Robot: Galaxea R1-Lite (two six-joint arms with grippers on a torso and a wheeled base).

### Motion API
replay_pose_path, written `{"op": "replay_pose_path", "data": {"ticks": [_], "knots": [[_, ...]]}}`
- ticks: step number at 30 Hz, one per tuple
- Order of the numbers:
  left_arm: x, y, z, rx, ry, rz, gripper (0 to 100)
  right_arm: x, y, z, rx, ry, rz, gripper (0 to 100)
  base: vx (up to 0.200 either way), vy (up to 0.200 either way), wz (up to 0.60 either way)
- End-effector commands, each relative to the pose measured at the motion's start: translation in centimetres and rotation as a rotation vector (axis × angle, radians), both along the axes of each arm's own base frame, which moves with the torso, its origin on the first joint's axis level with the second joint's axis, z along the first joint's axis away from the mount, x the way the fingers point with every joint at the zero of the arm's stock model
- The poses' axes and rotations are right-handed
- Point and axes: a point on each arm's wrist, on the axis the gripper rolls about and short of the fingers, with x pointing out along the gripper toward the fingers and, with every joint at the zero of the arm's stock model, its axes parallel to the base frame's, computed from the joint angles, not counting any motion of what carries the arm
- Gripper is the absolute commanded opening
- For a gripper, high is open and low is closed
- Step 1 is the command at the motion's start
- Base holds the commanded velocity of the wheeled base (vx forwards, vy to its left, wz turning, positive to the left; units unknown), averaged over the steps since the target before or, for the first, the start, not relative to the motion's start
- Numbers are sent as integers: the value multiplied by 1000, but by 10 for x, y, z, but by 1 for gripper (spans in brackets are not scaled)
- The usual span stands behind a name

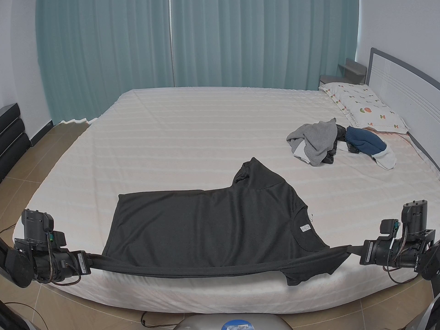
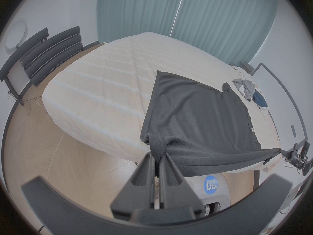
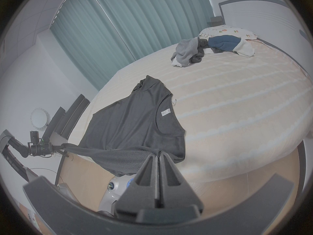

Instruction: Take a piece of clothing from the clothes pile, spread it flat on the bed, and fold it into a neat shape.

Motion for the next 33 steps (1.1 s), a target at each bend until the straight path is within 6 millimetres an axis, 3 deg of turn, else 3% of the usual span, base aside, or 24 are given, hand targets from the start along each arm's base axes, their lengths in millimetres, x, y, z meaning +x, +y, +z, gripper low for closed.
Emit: {"op": "replay_pose_path", "data": {"ticks": [1, 10, 20, 28, 33], "knots": [[6, 0, 4, 3, -12, -4, 0, 3, 3, -1, 1, 5, 14, 0, 0, 0, 0], [27, 2, 9, -8, 14, -7, 0, 33, 6, -6, 0, 0, 14, 0, 0, 0, 0], [59, 5, 0, -16, 84, -6, 0, 80, 15, -17, 2, 13, 27, 0, 0, 0, 0], [81, 7, -13, -19, 112, 3, 0, 103, 22, -18, 1, 30, 45, 0, 0, 0, 0], [82, 8, -12, -15, 110, 8, 0, 110, 27, -17, 6, 31, 48, 0, 0, 0, 0]]}}
